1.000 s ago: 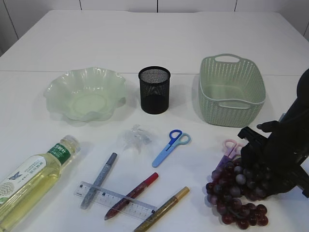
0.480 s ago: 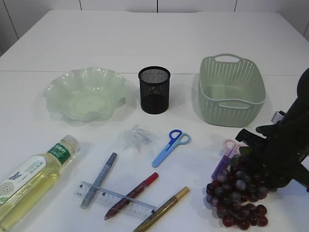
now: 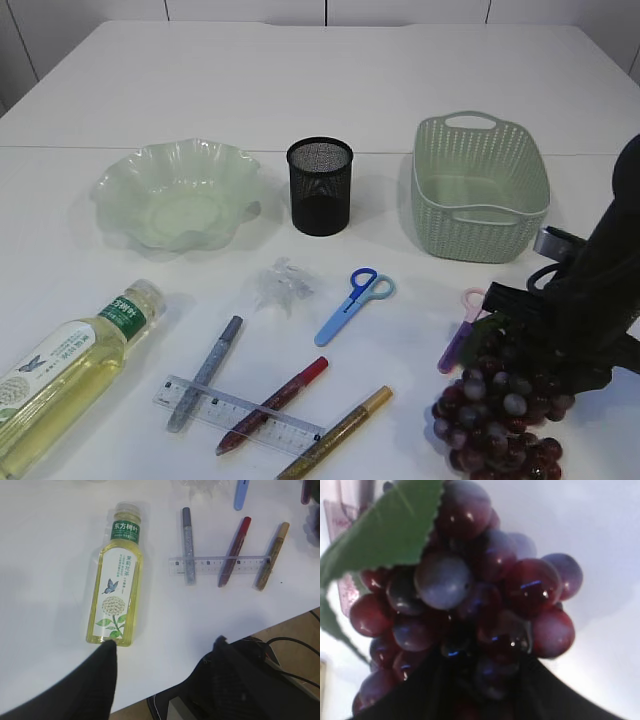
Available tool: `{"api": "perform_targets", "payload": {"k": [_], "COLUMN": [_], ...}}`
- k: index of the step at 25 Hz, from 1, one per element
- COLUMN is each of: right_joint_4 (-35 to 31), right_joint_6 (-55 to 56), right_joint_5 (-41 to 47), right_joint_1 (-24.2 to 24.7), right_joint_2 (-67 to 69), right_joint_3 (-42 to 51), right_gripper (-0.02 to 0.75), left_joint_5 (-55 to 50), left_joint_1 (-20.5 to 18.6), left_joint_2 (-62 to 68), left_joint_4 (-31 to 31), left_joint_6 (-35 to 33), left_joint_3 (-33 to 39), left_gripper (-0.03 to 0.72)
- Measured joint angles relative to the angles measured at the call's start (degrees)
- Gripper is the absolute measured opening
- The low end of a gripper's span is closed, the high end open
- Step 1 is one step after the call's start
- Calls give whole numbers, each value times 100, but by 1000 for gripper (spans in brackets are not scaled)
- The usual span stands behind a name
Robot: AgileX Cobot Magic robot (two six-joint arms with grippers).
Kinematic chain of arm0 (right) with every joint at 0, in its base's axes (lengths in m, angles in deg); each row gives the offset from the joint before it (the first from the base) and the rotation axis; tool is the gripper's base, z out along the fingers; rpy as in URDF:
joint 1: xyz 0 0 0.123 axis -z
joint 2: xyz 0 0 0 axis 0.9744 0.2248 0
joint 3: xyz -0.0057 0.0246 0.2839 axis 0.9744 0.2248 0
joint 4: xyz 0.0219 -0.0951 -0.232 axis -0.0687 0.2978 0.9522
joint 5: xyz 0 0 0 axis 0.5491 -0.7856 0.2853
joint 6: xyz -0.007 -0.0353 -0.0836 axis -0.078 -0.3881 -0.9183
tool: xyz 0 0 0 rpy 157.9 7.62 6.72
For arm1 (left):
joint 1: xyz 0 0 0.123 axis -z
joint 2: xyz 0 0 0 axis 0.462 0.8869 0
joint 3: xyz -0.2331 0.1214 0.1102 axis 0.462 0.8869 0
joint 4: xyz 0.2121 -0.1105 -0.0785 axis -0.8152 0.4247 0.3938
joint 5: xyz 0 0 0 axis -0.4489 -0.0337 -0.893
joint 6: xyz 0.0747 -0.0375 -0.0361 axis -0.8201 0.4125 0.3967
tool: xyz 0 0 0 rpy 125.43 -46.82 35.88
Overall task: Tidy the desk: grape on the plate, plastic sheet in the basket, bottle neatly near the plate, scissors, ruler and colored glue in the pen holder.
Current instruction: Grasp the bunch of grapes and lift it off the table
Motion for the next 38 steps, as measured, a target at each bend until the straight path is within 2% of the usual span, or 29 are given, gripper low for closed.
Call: {"api": "perform_targets", "payload": {"k": [10, 21, 34, 38], "right_joint_4": [269, 619, 629, 407], "right_joint_6": [-528, -905, -1655, -2053], "right_joint_5": [420, 601, 659, 672], "right_joint_1": [0, 0, 0, 0], "right_joint_2": [18, -1233, -2982, -3381], "right_joint_3": [-322, -322, -322, -322], "right_gripper": [255, 251, 250, 250], "left_joint_5": [-12, -22, -22, 13], "left_joint_1": [0, 0, 0, 0], "left_joint_2": [0, 0, 0, 0], "left_joint_4": [0, 143, 1011, 1384], "left_joint_6": [0, 0, -13, -328], "left_joint_3": [0, 0, 0, 0], "left_gripper": [439, 424, 424, 424]}}
